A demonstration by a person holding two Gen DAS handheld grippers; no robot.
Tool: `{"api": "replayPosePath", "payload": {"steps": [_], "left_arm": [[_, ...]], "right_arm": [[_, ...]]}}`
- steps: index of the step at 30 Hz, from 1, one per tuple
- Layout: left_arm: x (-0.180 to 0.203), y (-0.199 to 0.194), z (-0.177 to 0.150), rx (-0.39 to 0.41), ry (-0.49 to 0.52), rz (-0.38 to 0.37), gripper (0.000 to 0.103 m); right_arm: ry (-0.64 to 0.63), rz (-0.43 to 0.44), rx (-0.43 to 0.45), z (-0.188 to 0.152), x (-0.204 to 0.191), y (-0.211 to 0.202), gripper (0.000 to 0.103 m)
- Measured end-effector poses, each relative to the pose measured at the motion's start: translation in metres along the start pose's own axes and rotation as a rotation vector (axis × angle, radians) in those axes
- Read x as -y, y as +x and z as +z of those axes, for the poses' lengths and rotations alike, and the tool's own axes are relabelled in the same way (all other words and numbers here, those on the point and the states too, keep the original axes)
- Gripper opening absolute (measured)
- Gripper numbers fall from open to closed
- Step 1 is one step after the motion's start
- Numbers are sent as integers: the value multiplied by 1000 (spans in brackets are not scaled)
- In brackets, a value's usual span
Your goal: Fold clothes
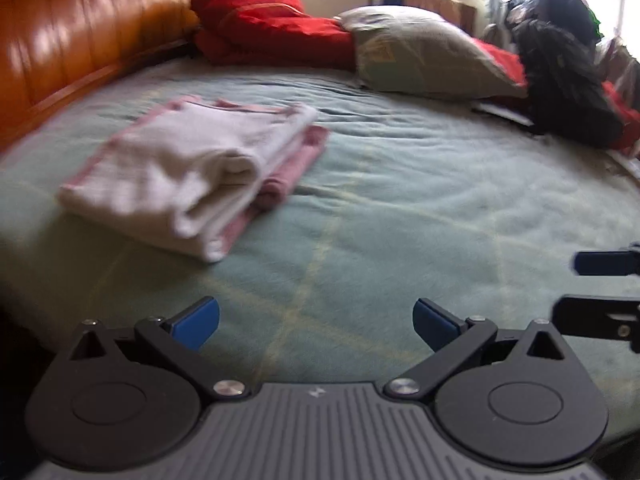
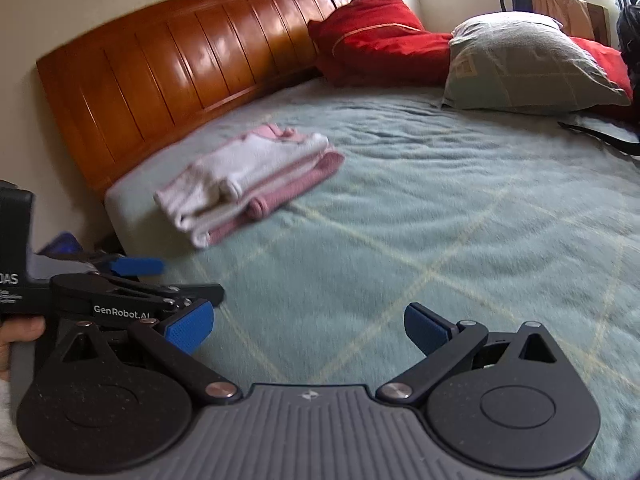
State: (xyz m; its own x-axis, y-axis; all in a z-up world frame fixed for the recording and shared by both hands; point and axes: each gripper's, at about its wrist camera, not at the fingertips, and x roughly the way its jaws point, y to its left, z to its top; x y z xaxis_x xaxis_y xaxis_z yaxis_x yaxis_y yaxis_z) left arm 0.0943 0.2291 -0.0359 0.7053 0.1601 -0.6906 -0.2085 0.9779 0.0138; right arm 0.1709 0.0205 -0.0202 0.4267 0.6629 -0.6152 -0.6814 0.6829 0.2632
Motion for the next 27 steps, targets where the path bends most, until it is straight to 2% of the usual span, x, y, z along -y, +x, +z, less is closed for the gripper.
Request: {"api": "replayPosePath", "payload": {"steps": [3, 12, 16, 21, 27], "left_arm": [[8, -15, -8, 41, 38, 72, 102], [27, -54, -26, 130, 59, 102, 102], [38, -62, -31, 116, 83, 96, 102], [46, -76, -37, 99, 57, 63, 102], [54, -96, -47, 101, 56, 77, 102]], "right_arm": [[-9, -7, -13, -8, -6, -7, 103], [-39, 28, -3, -25, -25, -28, 103], [-31, 24, -1, -32, -26, -37, 103], [-23, 10, 9, -41, -26, -50, 103], [-18, -25, 18, -44, -29, -64, 103]]}}
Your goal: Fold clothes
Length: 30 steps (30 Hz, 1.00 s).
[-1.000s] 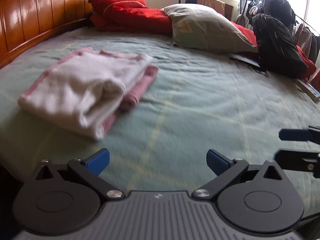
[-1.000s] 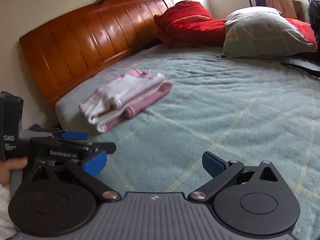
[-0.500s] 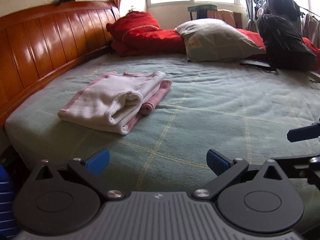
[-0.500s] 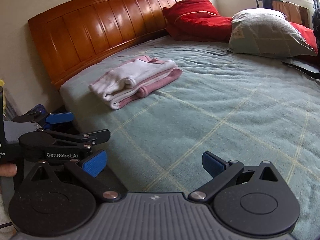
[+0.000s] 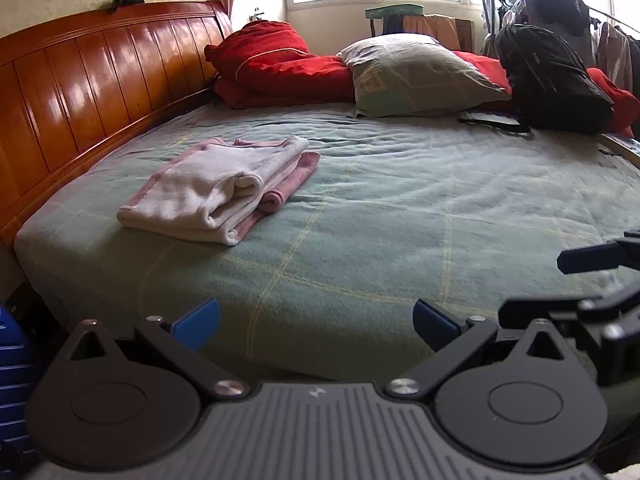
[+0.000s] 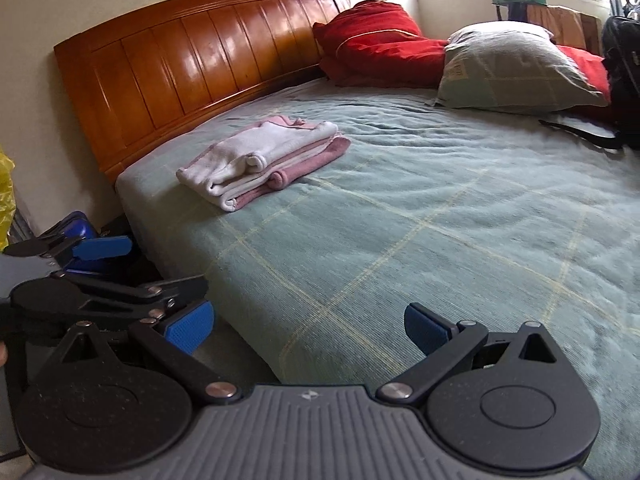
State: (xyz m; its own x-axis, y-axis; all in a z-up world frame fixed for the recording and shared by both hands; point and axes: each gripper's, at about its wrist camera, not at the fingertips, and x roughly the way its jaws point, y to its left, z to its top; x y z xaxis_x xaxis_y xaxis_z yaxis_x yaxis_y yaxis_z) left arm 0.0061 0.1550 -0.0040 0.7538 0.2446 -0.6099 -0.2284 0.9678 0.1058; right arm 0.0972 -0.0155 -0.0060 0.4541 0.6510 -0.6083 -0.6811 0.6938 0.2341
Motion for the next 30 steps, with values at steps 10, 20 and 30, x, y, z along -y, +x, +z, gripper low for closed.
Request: {"api": "replayPosePath", "payload": {"steps": [10, 20, 30], "left_arm": [[-10, -35, -8, 21, -46, 46, 102], [-20, -61, -14, 26, -46, 43, 102], [-25, -67, -21, 5, -103, 50, 102]], "right_arm": [[-80, -38, 28, 17, -27, -15, 103], [-83, -13, 70, 6, -55, -30, 103], [-102, -22, 97, 0, -64, -46, 103]]}}
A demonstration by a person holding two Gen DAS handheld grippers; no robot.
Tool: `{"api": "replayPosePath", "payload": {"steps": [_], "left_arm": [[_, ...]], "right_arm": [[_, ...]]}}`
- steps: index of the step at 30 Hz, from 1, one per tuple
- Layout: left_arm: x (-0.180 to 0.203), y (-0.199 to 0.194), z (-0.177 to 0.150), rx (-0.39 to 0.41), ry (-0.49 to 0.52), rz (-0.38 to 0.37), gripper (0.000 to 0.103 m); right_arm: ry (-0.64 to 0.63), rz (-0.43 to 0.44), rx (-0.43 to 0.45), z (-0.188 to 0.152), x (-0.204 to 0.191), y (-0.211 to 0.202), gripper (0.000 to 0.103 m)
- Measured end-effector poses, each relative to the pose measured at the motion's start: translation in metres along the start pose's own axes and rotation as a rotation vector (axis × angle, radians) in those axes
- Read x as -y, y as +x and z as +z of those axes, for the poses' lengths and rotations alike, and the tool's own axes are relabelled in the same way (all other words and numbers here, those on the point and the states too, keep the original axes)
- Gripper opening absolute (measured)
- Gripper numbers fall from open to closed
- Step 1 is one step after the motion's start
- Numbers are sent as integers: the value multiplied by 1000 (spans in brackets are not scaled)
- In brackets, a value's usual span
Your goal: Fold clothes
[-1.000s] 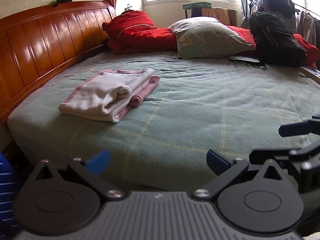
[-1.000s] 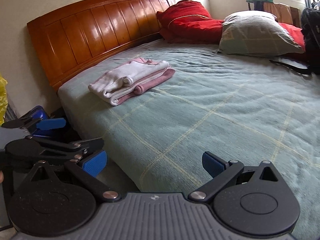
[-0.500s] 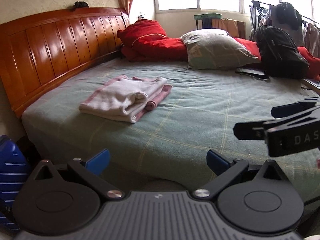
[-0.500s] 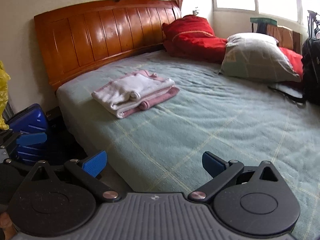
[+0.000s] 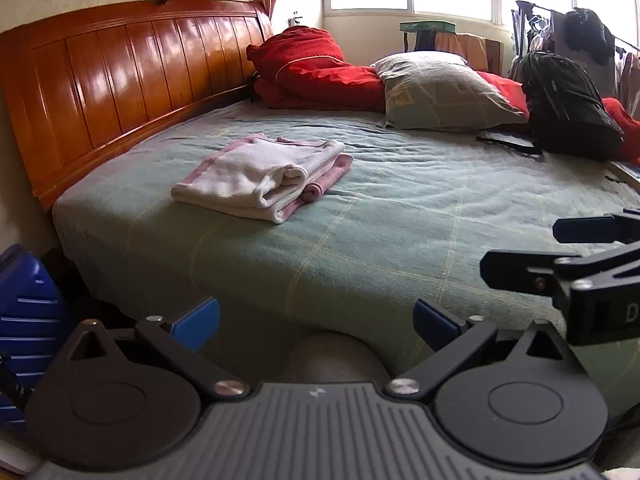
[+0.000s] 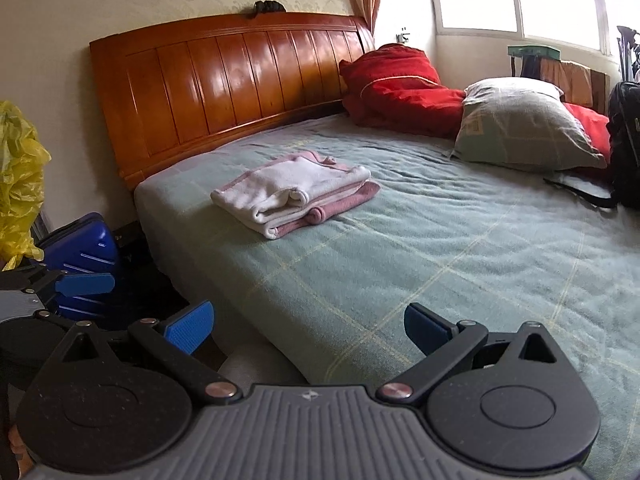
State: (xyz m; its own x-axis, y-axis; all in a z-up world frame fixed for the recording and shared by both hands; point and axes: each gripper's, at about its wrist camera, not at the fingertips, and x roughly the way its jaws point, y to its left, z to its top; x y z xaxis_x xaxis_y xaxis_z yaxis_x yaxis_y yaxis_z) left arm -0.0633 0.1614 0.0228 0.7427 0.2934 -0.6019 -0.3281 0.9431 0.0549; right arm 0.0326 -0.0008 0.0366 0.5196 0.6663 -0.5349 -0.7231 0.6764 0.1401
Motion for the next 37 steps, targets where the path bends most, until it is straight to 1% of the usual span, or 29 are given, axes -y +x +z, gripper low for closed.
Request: {"api": "replayPosePath", "payload": {"steps": [6, 22, 37], "left_arm": [[-7, -1, 1, 2, -19, 36, 102], [-14, -2, 1, 5, -27, 47, 102], [-11, -6, 2, 6, -11, 55, 102]], "right_arm": [[1, 0, -8, -2, 0, 1, 103], [-8, 8, -17, -3, -4, 2, 103], [-2, 16, -9, -4, -3, -1, 103]]}}
